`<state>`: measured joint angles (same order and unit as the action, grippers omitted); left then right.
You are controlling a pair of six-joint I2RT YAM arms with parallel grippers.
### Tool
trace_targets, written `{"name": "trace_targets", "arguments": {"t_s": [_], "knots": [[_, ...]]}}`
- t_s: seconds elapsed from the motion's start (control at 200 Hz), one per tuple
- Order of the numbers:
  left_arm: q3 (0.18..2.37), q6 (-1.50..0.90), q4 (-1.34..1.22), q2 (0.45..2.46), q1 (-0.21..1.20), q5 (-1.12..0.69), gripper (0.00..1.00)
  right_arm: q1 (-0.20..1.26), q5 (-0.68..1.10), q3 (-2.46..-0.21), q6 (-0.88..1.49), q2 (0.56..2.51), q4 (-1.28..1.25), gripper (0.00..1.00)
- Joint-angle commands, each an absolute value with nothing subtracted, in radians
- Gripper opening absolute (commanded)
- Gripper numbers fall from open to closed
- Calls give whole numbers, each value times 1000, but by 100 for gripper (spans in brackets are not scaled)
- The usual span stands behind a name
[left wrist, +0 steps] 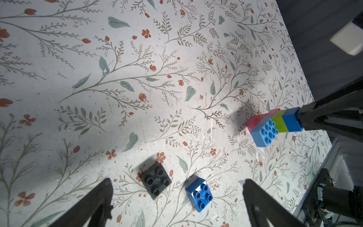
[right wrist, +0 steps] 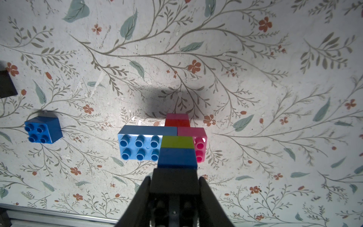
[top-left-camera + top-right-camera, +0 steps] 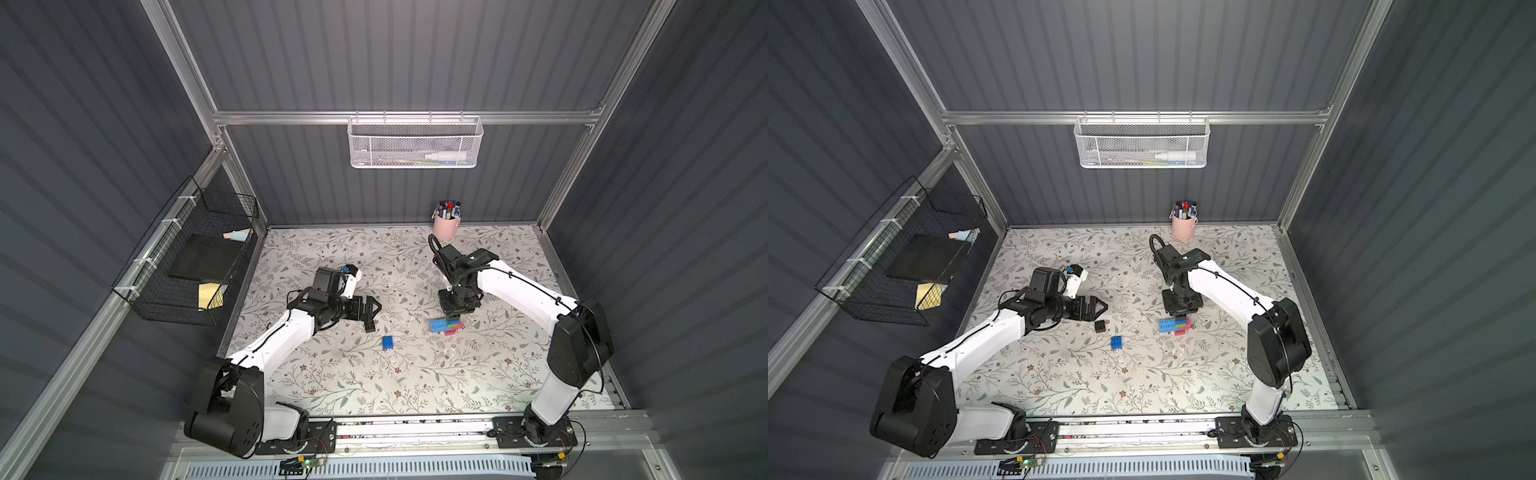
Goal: Assemble the number 4 with lego
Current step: Assemble the lego brick with the lego brick.
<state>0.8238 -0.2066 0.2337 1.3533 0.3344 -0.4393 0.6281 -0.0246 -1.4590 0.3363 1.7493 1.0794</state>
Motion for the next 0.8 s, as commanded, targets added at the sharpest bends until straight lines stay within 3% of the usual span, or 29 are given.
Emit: {"name": "trace_targets", "arguments": {"t_s": [0.0,0.795], "knots": [[840,-205,228,1361,341,-447,99,623,-24,-1433,333,1738,1079,25],[846,-200,234,1362,342,-448,99,623,14,-1376,303,1741,1061,25]]}}
